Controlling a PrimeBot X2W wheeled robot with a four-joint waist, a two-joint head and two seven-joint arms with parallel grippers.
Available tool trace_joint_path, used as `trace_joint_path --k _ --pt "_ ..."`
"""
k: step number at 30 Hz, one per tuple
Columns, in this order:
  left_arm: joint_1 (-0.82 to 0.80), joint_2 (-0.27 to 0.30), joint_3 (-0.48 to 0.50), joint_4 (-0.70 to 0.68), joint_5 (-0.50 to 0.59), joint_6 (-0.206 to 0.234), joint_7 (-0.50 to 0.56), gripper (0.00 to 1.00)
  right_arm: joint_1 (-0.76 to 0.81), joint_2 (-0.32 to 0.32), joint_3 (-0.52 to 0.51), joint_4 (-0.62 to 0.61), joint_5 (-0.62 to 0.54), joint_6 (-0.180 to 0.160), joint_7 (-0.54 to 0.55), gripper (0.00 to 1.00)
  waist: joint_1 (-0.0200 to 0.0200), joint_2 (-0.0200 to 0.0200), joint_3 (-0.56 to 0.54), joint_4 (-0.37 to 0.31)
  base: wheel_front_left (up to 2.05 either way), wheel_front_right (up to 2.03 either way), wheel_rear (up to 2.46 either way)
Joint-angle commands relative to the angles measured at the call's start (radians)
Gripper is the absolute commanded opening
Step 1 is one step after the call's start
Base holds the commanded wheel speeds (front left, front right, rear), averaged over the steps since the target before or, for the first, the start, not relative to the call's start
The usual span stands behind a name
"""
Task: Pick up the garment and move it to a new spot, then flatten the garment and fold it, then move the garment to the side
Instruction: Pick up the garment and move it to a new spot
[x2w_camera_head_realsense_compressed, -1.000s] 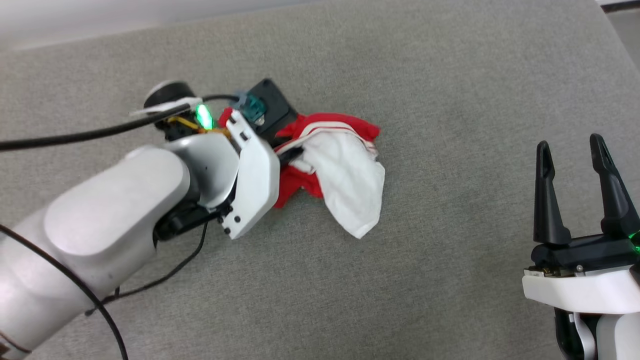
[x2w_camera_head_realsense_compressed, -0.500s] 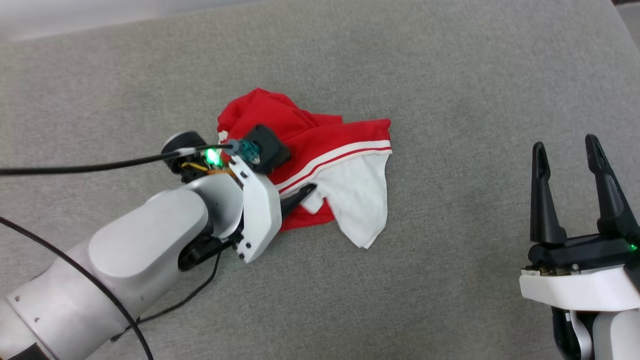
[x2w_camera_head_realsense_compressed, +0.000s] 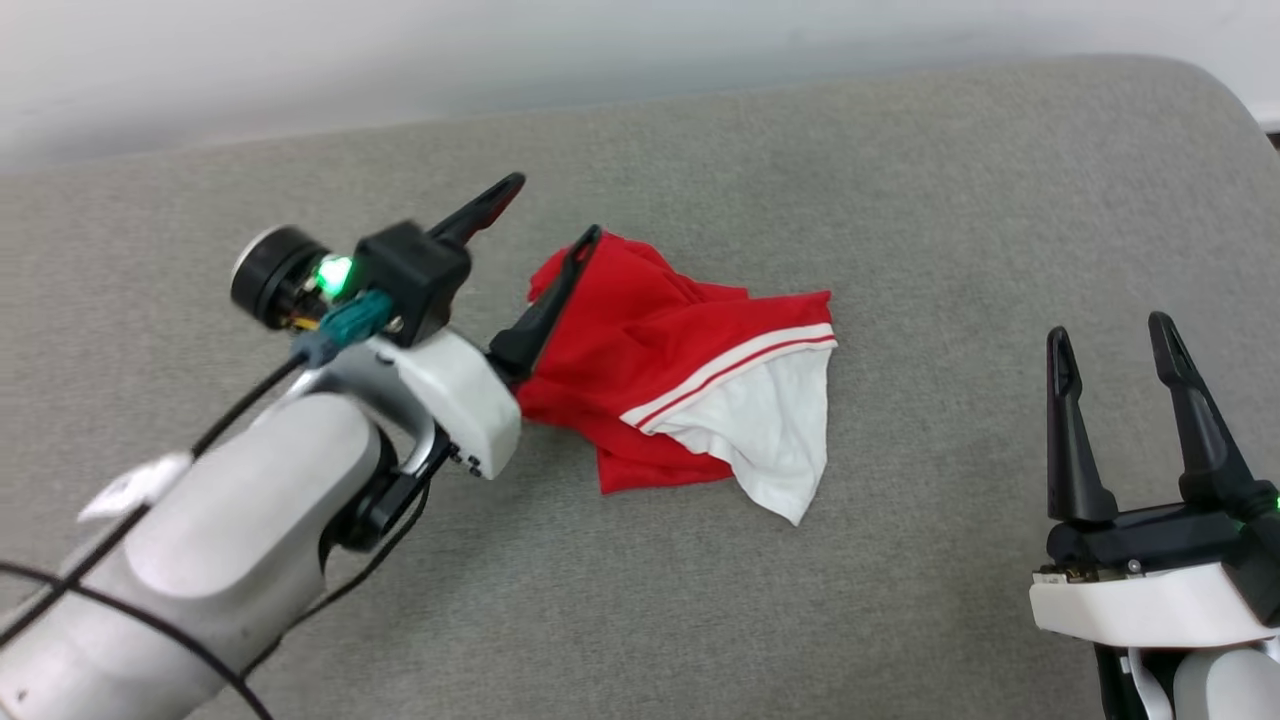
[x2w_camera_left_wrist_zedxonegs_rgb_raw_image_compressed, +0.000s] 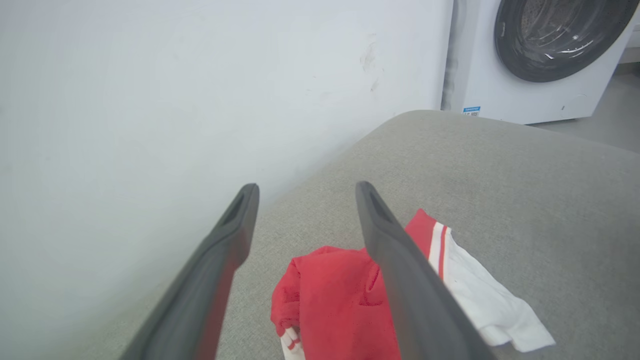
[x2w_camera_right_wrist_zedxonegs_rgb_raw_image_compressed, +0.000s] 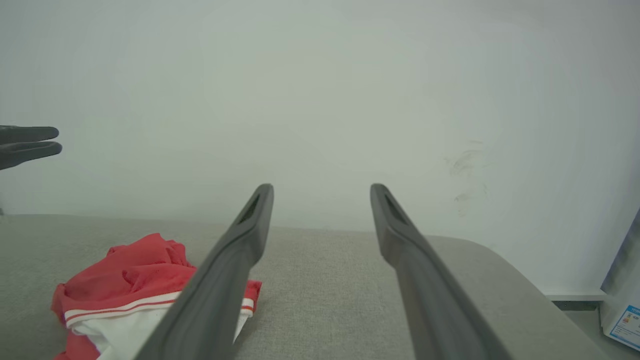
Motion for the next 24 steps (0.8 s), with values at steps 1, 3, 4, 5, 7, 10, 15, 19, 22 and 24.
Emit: trace_joint_path --k 1,3,4,5,7,10,15,19,22,24 --pt "0.042 0.012 0.022 -0.019 0.008 0.047 -0.033 1.0 0.013 0.002 0.0 0.002 -0.001 -0.001 -0.002 1.0 0.0 -0.0001 -0.026 0.026 0.0 0.0 0.0" --pt "0.08 0.026 0.052 -0.037 0.034 0.113 -0.064 1.0 0.02 0.002 -0.003 0.004 -0.003 -0.001 -0.002 1.0 0.0 -0.0001 -0.035 0.04 0.0 0.0 0.0" --pt "0.103 0.03 0.069 -0.046 0.048 0.149 -0.073 1.0 0.021 0.002 -0.003 0.004 -0.004 -0.001 -0.002 1.0 0.0 -0.0001 -0.039 0.045 0.0 0.0 0.0" --pt "0.13 0.032 0.088 -0.054 0.063 0.185 -0.08 1.0 0.021 0.002 -0.003 0.004 -0.005 -0.001 -0.002 1.0 0.0 -0.0001 -0.042 0.051 0.0 0.0 0.0" --pt "0.183 0.028 0.146 -0.084 0.096 0.253 -0.085 1.0 0.028 0.002 -0.005 0.004 -0.005 -0.001 -0.002 1.0 0.0 -0.0001 -0.049 0.061 0.0 0.0 0.0" --pt "0.289 0.015 0.257 -0.148 0.177 0.342 -0.086 1.0 0.034 0.002 -0.009 0.005 -0.007 -0.001 -0.002 1.0 0.0 -0.0001 -0.056 0.074 0.0 0.0 0.0" --pt "0.486 -0.04 0.432 -0.228 0.297 0.413 -0.085 1.0 0.042 0.002 -0.009 0.01 -0.012 -0.001 -0.002 1.0 0.0 -0.0001 -0.071 0.086 0.0 0.0 0.0" --pt "0.637 -0.106 0.552 -0.258 0.377 0.424 -0.085 1.0 0.053 0.001 -0.009 0.017 -0.01 -0.001 -0.002 1.0 0.0 -0.0001 -0.09 0.09 0.0 0.0 0.0" --pt "0.729 -0.16 0.629 -0.267 0.427 0.402 -0.085 1.0 0.061 0.001 -0.004 0.024 -0.006 -0.001 -0.002 1.0 0.0 -0.0001 -0.102 0.089 0.0 0.0 0.0" --pt "0.777 -0.2 0.68 -0.278 0.459 0.379 -0.085 1.0 0.067 0.001 0.0 0.03 -0.001 -0.001 -0.002 1.0 0.0 -0.0001 -0.109 0.088 0.0 0.0 0.0"
